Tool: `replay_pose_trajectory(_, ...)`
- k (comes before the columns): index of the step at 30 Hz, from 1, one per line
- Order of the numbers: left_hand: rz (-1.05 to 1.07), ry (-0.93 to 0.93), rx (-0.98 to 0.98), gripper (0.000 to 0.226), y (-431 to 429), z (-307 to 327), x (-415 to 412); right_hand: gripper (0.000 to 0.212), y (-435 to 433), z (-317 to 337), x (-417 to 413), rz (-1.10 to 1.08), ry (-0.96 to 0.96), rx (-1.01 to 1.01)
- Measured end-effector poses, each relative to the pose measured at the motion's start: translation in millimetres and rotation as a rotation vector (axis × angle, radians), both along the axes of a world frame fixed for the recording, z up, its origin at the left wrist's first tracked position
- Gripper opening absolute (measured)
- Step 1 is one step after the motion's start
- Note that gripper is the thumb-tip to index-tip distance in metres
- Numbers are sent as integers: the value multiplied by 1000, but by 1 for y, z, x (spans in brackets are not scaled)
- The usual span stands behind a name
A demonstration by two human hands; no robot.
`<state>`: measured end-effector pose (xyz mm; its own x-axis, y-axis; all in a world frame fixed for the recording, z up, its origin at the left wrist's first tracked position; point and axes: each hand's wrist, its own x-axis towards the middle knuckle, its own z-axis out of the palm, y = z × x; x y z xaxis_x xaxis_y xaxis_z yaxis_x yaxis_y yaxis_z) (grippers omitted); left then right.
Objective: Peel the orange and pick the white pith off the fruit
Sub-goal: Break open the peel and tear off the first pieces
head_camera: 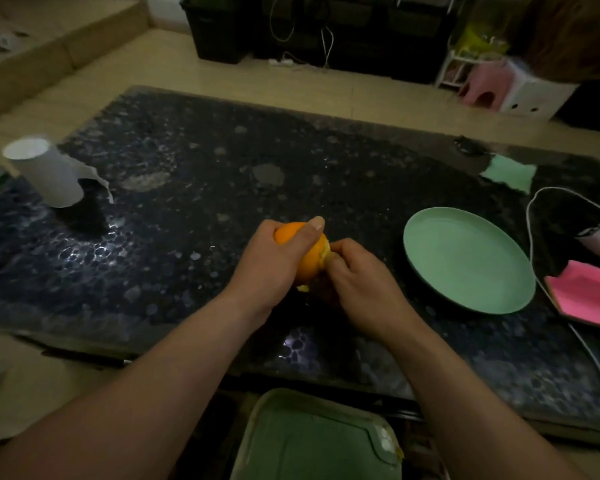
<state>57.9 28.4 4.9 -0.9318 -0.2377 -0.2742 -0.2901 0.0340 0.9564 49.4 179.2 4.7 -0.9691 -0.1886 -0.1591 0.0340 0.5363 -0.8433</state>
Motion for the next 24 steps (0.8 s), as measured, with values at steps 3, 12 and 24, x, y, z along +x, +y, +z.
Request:
replay_pose_trajectory(3, -29, 34, -85, 48, -4, -2, 0, 11, -1, 1, -1, 44, -30, 8)
replay_pose_trajectory(12, -92, 14, -180, 47, -1, -5, 7, 9, 6, -6, -2, 84, -79, 2)
replay_pose_trajectory(24, -64, -49, -81, 51, -4, -9, 7, 17, 9, -9, -5, 106, 58, 133)
